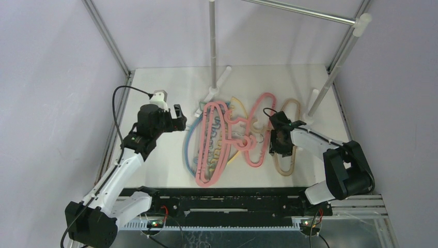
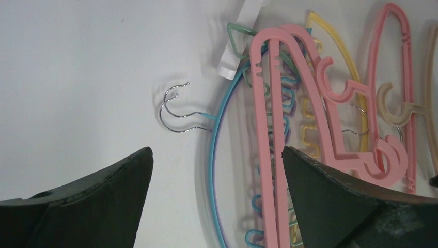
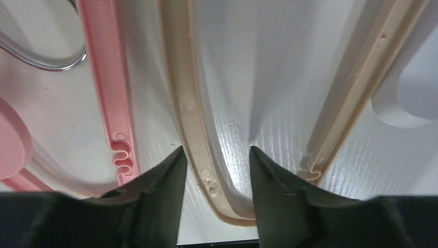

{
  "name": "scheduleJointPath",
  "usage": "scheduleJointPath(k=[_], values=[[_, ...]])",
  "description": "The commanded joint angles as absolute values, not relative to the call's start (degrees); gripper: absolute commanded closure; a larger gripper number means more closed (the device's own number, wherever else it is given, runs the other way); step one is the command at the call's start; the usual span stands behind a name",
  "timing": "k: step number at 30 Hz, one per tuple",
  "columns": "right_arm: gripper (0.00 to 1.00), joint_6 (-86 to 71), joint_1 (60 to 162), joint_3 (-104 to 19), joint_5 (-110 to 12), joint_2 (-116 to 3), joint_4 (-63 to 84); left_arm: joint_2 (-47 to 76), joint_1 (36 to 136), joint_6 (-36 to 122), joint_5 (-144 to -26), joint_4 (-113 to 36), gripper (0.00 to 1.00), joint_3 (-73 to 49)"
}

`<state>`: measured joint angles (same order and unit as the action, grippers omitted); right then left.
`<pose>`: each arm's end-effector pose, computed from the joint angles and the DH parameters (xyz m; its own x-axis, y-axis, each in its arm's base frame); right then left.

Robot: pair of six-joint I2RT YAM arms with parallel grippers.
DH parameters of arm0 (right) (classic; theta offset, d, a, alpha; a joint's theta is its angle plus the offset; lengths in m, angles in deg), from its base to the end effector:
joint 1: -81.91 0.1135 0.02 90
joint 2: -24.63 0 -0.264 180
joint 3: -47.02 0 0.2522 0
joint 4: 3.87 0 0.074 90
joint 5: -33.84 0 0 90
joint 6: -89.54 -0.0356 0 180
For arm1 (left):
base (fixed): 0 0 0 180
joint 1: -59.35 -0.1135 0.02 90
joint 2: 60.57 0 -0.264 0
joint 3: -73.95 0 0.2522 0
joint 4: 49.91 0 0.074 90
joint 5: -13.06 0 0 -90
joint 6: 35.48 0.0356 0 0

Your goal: Organize the hangers

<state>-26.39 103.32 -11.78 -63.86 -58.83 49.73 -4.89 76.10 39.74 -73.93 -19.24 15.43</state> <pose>0.2265 0.0837 0.1636 -0.9668 0.0864 -0.2404 0.0961 0.9950 -0.0290 0.2111 -0.0616 0.2929 -0.4943 -0.1173 -0.8613 0.1212 0.9719 -0.2019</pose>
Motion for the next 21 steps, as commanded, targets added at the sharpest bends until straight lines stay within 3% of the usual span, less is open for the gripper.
scheduleJointPath(k=[1,3,9,15,21], values=[[0.52,-26.95,103.35,-11.78,-64.62,-59.37,47.22,-6.5,76.35,40.44,-72.08,-21.43,0.0,15.39],[0.67,-26.71,103.36,-11.75,-64.17,-59.71,47.04,-6.34,76.35,40.46,-71.96,-21.47,0.0,15.19],[1.0,-25.82,103.27,-12.29,-62.53,-58.91,47.43,-6.35,76.34,40.46,-71.47,-21.65,0.01,15.01],[1.0,-24.28,103.23,-16.96,-58.58,-51.93,53.02,-6.91,76.36,40.78,-70.56,-21.63,0.01,15.1],[1.0,-23.58,102.09,-23.91,-44.67,-44.31,51.5,-6.63,76.37,40.61,-70.47,-22.24,0.01,15.27]])
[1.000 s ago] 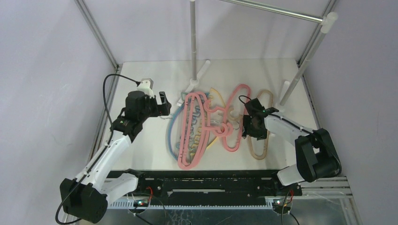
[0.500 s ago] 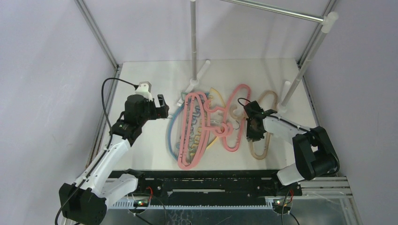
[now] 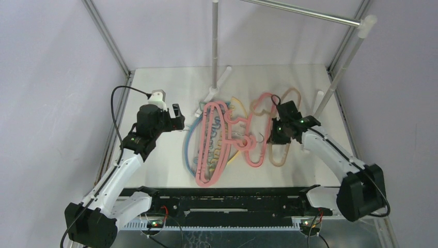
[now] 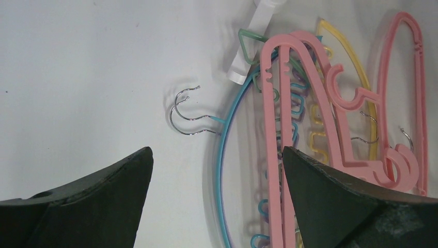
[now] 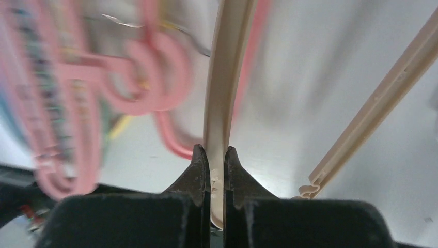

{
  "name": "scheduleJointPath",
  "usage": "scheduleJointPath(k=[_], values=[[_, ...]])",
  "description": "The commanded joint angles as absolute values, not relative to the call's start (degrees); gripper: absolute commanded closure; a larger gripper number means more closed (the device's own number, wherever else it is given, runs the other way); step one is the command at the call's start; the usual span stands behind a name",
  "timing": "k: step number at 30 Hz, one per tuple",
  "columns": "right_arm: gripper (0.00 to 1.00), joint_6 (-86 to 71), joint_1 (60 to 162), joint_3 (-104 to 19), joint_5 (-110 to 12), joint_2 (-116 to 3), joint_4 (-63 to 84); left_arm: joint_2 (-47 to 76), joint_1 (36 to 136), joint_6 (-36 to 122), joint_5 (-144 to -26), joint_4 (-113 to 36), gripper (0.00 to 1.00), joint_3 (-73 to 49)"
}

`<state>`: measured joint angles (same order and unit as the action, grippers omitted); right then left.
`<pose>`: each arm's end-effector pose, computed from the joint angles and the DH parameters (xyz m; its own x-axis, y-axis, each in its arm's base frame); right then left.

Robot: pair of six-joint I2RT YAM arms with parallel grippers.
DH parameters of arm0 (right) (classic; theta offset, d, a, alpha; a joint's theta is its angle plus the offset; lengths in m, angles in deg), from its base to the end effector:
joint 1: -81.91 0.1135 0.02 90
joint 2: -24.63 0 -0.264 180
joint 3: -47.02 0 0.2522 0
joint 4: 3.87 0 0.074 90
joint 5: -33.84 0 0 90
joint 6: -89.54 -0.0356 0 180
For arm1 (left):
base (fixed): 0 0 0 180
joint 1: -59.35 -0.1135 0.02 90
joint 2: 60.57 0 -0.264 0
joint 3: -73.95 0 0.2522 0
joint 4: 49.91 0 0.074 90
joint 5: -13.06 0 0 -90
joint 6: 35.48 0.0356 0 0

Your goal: Organize the hangers

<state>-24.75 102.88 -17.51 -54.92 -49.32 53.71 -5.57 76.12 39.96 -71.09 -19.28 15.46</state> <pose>0.2225 0.0861 0.2251 -0.9339 0.0825 -0.3479 0.0203 0.9837 0.1789 0.2095 -0.0593 0.2952 -0.4731 -0.1186 -0.8730 0.0840 0.9803 -0.1787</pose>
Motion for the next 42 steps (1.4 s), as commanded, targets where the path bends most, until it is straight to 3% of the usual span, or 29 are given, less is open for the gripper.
scheduleJointPath(k=[1,9,20,34,42], values=[[1.0,-23.98,102.0,-25.24,-42.68,-43.97,50.84,-6.49,76.36,40.5,-70.52,-22.38,0.0,15.24],[1.0,-29.62,101.68,-41.0,-30.12,-48.11,38.77,-6.32,76.38,40.73,-70.93,-23.26,0.01,15.19],[1.0,-44.39,102.21,-68.9,-21.09,-68.31,16.13,-7.69,76.37,42.02,-69.57,-22.1,0.01,15.18],[1.0,-55.84,101.16,-74.48,-25.9,-77.31,1.14,-11.09,76.3,42.62,-66.82,-20.55,0.0,18.12],[1.0,-58.51,101.25,-77.46,-28.4,-82.69,5.48,-9.09,76.31,43.02,-66.22,-20.38,0.0,17.5]])
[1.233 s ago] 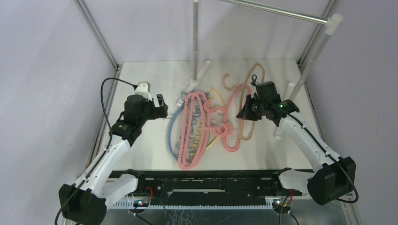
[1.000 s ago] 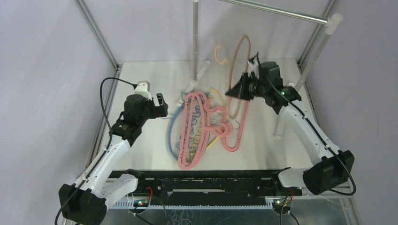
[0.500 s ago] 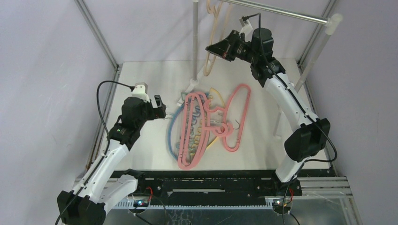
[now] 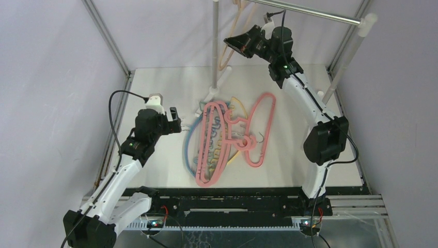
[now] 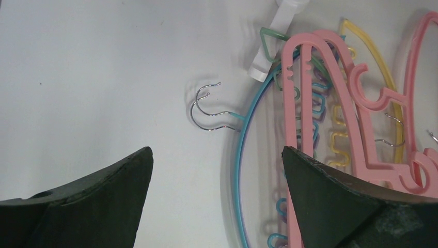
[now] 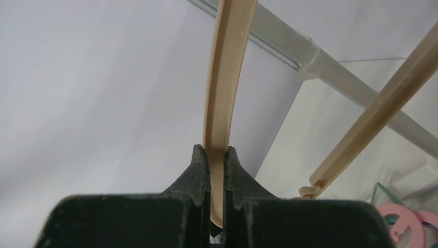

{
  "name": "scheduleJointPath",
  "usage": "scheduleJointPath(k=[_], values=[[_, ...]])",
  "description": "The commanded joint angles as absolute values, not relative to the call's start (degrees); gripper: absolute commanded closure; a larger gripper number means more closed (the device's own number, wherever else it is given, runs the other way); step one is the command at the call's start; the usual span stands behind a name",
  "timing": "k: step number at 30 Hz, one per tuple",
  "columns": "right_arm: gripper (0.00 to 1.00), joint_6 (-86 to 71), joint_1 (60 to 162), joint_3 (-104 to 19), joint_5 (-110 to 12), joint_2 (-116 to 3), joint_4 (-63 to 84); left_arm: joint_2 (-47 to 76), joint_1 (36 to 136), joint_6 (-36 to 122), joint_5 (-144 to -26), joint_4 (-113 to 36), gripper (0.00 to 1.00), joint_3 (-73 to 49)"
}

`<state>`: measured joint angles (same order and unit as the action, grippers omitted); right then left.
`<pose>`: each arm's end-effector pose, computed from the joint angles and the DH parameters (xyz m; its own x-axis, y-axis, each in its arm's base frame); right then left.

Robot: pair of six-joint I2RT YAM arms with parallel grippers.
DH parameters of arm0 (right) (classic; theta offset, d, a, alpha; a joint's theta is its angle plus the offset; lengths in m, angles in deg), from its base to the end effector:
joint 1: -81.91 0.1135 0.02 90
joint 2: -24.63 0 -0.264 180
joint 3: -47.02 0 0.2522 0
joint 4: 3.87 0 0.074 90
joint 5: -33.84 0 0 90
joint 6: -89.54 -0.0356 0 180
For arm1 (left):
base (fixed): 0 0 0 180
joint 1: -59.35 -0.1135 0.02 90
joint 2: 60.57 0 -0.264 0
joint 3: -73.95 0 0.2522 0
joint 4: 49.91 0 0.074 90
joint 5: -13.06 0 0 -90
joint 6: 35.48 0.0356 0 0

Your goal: Organize the hangers

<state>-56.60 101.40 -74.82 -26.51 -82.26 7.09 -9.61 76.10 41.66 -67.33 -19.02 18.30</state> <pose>0.4137 0.1651 0.4385 -0.5906 0.5565 -0.5844 -0.4752 0.3454 0.8092 0.1961 -0.0528 0.2910 -0.4435 -0.0957 -0.8912 0.0431 0.9909 -0.1278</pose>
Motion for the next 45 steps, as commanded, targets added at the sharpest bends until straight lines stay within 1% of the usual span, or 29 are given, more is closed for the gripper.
scheduleJointPath(k=[1,4,7,8,10,13,15,16,19,22,25,30,34,36,39,45], values=[[1.0,-58.59,101.2,-76.65,-28.66,-82.84,5.96,-9.03,76.31,42.9,-66.17,-20.55,0.01,17.67],[1.0,-58.75,101.05,-73.59,-28.83,-82.76,6.68,-8.89,76.27,42.81,-66.13,-20.93,0.01,17.99],[0.89,-57.28,100.94,-71.04,-29.33,-81.55,7.82,-8.68,76.31,43.1,-65.92,-20.94,0.01,18.04],[0.84,-56.6,100.86,-70.39,-29.33,-80.97,8.05,-8.68,76.3,43.29,-65.85,-20.94,0.0,17.88],[0.68,-54.58,100.81,-69.41,-30.09,-79.45,9.64,-8.32,76.31,43.38,-65.84,-21.09,0.0,17.7],[0.48,-51.32,100.89,-68.5,-34.02,-76.05,15.6,-7.57,76.24,43.16,-66.5,-21.73,0.0,17.35],[0.37,-49.46,100.62,-66.62,-34.74,-73.54,17.63,-7.02,76.24,42.81,-67.11,-22.11,0.01,17.07],[0.35,-48.69,100.4,-65.47,-34.86,-72.3,18.52,-6.75,76.28,42.59,-67.33,-22.35,0.01,16.97],[0.33,-45.66,100.03,-60.73,-35.7,-66.76,22.0,-6.21,76.28,42.03,-68.06,-23.25,0.01,17.15],[0.33,-40.18,100.18,-55.0,-41.06,-60.16,27.29,-6.0,76.31,41.34,-67.73,-24.01,0.01,17.78],[0.33,-32.63,100.68,-50.27,-45.88,-56.09,34.78,-6.2,76.26,40.36,-67.05,-25.18,0.0,18.91],[0.35,-26.72,102.87,-42.1,-51.03,-55.64,46.82,-5.54,76.24,40.35,-69.43,-26.15,0.01,19.18],[0.36,-24.96,106.42,-35.25,-51.36,-57.69,48.28,-4.38,76.36,40.81,-71.33,-25.38,0.01,18.46],[0.36,-24.74,107.65,-34.09,-50.76,-59.33,48.98,-3.73,77.24,40.8,-72.13,-24.0,0.01,17.83],[0.37,-25.41,107.79,-32.59,-49.12,-60.12,48.65,-3.4,82.24,40.31,-69.81,-21.39,0.0,17.45],[0.37,-26.19,106.96,-29.97,-49.08,-57.39,46.28,-3.77,98.05,33.52,-66.16,-22.6,0.01,20.44]])
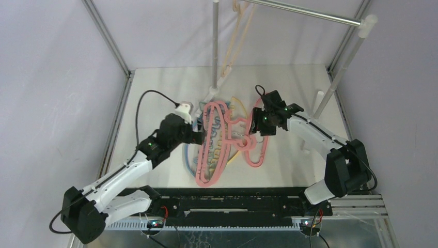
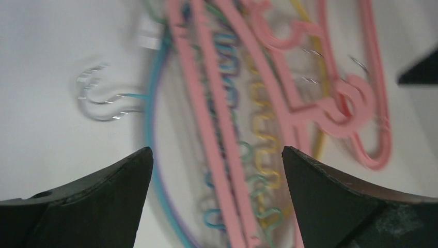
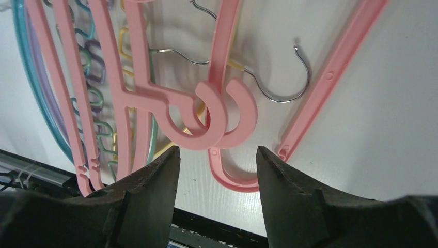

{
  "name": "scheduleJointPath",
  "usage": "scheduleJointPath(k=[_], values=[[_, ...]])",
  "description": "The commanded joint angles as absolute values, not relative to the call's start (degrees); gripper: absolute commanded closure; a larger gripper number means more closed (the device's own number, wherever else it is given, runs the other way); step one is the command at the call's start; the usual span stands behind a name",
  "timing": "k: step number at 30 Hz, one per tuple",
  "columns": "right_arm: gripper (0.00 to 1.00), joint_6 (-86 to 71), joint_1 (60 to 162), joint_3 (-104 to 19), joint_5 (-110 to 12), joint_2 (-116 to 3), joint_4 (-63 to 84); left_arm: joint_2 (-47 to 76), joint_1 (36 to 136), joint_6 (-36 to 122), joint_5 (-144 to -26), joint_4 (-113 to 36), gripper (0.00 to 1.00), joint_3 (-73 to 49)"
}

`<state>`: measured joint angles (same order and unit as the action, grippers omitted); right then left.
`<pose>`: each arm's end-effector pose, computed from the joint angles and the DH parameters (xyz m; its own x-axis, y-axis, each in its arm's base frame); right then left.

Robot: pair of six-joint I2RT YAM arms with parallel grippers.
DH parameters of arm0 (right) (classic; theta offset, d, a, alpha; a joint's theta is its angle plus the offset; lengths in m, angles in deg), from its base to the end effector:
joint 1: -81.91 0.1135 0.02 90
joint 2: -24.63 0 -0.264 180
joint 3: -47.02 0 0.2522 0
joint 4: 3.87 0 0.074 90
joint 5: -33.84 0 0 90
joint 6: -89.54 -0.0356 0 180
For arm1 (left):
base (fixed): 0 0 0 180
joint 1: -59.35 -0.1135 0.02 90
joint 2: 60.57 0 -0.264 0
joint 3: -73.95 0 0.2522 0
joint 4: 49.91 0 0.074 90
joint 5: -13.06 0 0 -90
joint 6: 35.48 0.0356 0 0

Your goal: Organize the hangers

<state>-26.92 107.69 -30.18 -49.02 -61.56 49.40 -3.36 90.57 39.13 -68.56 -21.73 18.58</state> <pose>0.2704 0.1355 0.2407 -0.9290 0.0423 -0.3677 -0.0779 0.9489 0.3059 0.1940 -0.1115 0.2727 -0.5200 0.0081 -0.8542 0.2768 0.9476 -0.1595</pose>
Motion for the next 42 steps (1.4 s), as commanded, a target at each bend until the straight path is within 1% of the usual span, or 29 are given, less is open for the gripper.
scheduleJointPath(k=[1,2,5,7,9,13,19,26,27,30,31,32,34,37,40,41,42], values=[[0.37,-26.37,106.76,-29.51,-48.95,-56.97,46.02,-3.03,100.63,32.32,-64.56,-22.35,0.0,20.46],[0.37,-26.54,106.48,-28.93,-48.7,-56.58,45.79,-2.05,103.36,31.38,-62.8,-22.08,0.01,20.35],[0.37,-27.15,105.22,-26.99,-48.38,-55.18,44.78,1.97,110.52,28.31,-58.48,-21.82,0.08,19.17],[0.37,-27.84,103.32,-25.76,-47.68,-54.2,44.34,4.96,114.41,25.98,-56.63,-21.74,0.13,18.33],[0.37,-28.26,101.46,-25.07,-46.59,-53.32,43.98,7.87,116.52,24.43,-54.7,-20.84,0.15,17.67],[0.38,-28.27,98.98,-24.77,-44.64,-52.18,43.91,12.02,117.35,24.23,-53.8,-23.19,0.17,18.77],[0.39,-28.19,98.52,-24.75,-44.39,-50.95,44.5,19.28,117.33,26.49,-52.56,-27.77,0.21,17.68],[0.39,-27.16,97.6,-24.18,-44.47,-50.09,45.51,25.49,117.33,26.14,-56.01,-31.12,0.27,16.57],[0.39,-27.02,97.38,-24.12,-44.54,-49.88,45.64,25.87,117.31,25.92,-56.0,-31.28,0.31,16.68],[0.4,-27.02,96.58,-23.34,-44.13,-49.47,45.53,25.99,117.28,25.62,-56.09,-31.09,0.57,17.05],[0.39,-26.96,96.45,-23.15,-44.12,-49.48,45.5,25.81,117.3,25.61,-56.13,-31.01,0.64,17.3],[0.4,-26.93,96.46,-23.1,-44.04,-49.46,45.49,25.43,117.3,25.52,-56.05,-30.97,0.67,17.63],[0.4,-27.03,96.42,-23.09,-43.89,-49.55,45.49,24.66,117.33,25.35,-55.65,-30.74,0.69,18.19],[0.41,-27.14,96.42,-23.08,-43.74,-49.48,45.32,22.65,117.33,25.57,-54.89,-28.48,0.79,17.72],[0.41,-27.11,96.42,-23.04,-44.37,-49.37,45.29,18.87,117.35,26.24,-53.47,-21.18,0.96,14.68],[0.41,-27.13,96.35,-22.93,-44.81,-49.3,45.13,17.34,117.35,26.68,-53.2,-18.84,0.99,13.4],[0.41,-27.29,96.33,-22.77,-45.01,-49.1,44.95,15.69,117.35,27.21,-53.22,-16.69,1.0,12.21]])
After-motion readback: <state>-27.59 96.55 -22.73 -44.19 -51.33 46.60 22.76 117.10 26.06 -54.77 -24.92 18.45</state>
